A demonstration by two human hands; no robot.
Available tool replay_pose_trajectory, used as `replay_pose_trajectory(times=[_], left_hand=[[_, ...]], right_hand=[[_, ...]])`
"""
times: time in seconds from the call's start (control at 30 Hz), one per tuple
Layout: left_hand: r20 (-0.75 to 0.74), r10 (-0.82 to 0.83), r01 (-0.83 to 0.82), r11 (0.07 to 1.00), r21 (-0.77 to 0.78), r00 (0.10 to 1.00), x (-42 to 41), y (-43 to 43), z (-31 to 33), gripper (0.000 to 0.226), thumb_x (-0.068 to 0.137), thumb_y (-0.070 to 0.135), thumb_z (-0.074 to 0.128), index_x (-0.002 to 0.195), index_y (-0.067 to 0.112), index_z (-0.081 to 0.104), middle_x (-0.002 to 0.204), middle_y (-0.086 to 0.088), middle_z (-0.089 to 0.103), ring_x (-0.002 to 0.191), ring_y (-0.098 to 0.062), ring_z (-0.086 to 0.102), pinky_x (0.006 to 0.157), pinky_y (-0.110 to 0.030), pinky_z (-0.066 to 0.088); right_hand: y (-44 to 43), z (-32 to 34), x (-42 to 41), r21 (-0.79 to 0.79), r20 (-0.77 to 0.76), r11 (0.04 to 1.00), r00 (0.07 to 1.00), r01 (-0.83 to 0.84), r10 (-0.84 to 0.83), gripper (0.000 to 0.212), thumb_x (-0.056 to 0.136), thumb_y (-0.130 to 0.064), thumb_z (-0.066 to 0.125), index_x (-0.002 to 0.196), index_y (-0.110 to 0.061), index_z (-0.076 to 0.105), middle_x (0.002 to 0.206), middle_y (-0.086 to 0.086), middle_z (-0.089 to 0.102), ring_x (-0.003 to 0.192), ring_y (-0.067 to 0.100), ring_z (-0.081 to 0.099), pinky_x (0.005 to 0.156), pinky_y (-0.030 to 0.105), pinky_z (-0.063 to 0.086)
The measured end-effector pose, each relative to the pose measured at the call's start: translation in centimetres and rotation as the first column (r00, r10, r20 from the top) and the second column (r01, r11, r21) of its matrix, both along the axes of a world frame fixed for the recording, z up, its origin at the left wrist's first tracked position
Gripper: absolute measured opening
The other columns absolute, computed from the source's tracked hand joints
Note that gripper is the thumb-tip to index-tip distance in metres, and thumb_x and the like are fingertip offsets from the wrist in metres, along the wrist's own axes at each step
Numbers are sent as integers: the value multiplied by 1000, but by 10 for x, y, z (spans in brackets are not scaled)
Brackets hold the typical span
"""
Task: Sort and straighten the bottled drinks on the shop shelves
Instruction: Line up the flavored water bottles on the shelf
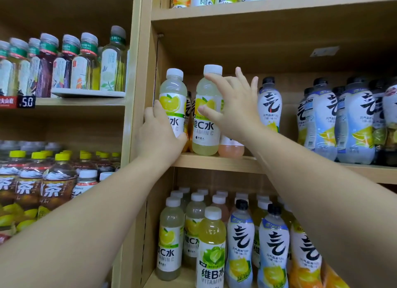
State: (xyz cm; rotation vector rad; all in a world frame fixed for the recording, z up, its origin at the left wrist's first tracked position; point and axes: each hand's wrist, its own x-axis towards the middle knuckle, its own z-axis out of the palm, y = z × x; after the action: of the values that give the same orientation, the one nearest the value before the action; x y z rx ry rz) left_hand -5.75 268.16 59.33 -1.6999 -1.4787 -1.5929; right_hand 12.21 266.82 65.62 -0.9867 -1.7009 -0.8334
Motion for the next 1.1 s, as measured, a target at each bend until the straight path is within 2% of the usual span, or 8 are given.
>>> replay_pose_trajectory(times=[0.1,0.2,0.4,0.53,0.63,0.77,0.87,1.1], left_hand=[[50,-20,18,998,59,999,-5,-4,-4,101,76,51,76,155,11,27,138,-8,46,126,-30,50,95,-43,46],[91,-47,41,997,69,995,-10,-12,-5,91,69,56,74,144,13,42,125,-7,57,114,-31,57,87,-42,48],[144,-130,103,979,176,981,-30,-47,-20,65,70,48,75,125,22,54,104,-1,59,96,-24,56,73,-34,43],[134,-193,159,960,233,972,-48,-80,-47,60,71,40,80,125,26,57,103,3,59,97,-18,55,76,-34,46],[135,-213,180,959,218,968,-58,-100,-81,69,71,35,84,133,28,56,109,5,61,103,-14,56,82,-34,49],[138,-226,205,966,156,964,-57,-115,-141,75,69,31,85,137,25,53,112,11,58,103,-4,48,84,-13,35],[175,-256,253,967,38,951,-48,-111,-191,87,69,29,87,146,27,46,125,11,58,117,-9,50,90,-20,36],[199,-195,242,938,-247,960,-23,-79,-284,94,76,37,82,155,25,32,139,3,52,125,-22,55,94,-42,52]], right_hand=[[-3,-15,0,76,6,976,979,-203,203,67,91,-42,71,152,-31,44,137,6,49,145,36,35,123,50,22],[-8,-27,-3,79,-8,936,939,-343,345,67,92,-29,74,152,-29,44,146,8,39,129,21,45,100,43,49],[-46,-30,-5,157,-74,911,915,-382,397,65,92,-27,73,151,-20,47,141,12,42,127,15,42,108,15,34],[-91,-37,1,133,-94,893,892,-430,443,65,92,-33,71,151,-29,43,134,2,45,127,16,49,107,40,47],[-115,-67,3,63,-68,888,886,-456,459,63,92,-33,72,147,-36,40,134,-3,47,130,17,51,108,44,47],[-117,-132,1,-97,-98,882,887,-461,452,66,91,-30,77,146,-40,41,137,-2,50,134,4,45,113,23,37],[-101,-185,-2,-214,-188,869,892,-446,412,66,90,-29,78,146,-40,46,139,-2,46,135,4,43,109,11,31],[-76,-272,2,-355,-311,842,901,-405,302,63,92,-32,75,146,-46,46,143,-14,34,138,4,36,108,42,46]])
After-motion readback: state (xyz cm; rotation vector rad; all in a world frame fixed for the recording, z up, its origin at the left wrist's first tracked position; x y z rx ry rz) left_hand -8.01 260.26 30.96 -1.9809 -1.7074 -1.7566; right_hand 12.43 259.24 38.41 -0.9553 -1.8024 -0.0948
